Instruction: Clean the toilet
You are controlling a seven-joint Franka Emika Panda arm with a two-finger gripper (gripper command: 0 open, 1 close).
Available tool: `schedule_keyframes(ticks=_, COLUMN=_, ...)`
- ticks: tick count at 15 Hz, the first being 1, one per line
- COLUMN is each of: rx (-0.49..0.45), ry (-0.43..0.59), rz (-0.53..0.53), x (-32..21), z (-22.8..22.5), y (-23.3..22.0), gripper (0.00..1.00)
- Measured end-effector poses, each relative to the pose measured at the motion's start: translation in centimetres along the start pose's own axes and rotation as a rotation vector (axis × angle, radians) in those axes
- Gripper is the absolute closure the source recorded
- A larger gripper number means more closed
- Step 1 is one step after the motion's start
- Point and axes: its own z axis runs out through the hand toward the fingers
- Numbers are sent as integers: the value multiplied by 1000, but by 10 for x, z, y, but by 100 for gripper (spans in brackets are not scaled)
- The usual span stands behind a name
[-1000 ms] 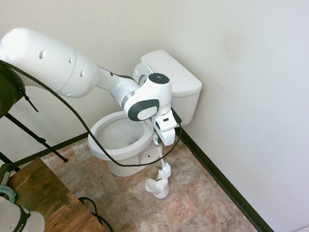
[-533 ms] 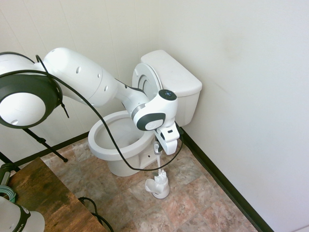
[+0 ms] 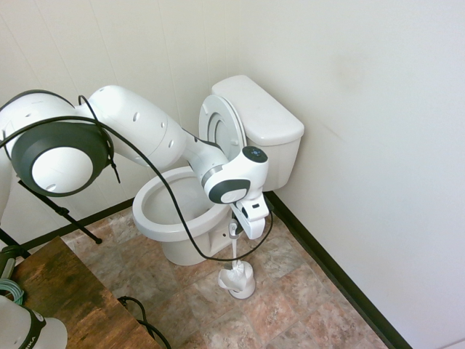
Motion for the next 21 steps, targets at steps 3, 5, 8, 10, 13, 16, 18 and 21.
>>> schedule_keyframes(ticks=3, rx=-18, ry=-25, rz=-3, x=4, z=19, y=-10, gripper=100)
schedule_keyframes(ticks=5, rx=-26, ry=-36, rz=-1, x=12, z=27, y=-20, gripper=100)
schedule_keyframes(ticks=8, rx=-29, ry=-47, rz=3, x=27, z=40, y=-36, gripper=100)
schedule_keyframes(ticks=10, rx=-36, ry=-61, rz=8, x=38, z=53, y=-44, gripper=100)
schedule_keyframes(ticks=13, rx=-43, ry=-73, rz=19, x=55, z=74, y=-50, gripper=100)
schedule_keyframes(ticks=16, rx=-59, ry=-99, rz=41, x=75, z=93, y=-56, gripper=100)
schedule_keyframes(ticks=18, rx=-79, ry=-116, rz=60, x=83, z=111, y=-59, gripper=100)
schedule_keyframes(ticks=21, rx=-102, ry=-142, rz=93, x=95, z=130, y=-61, gripper=100)
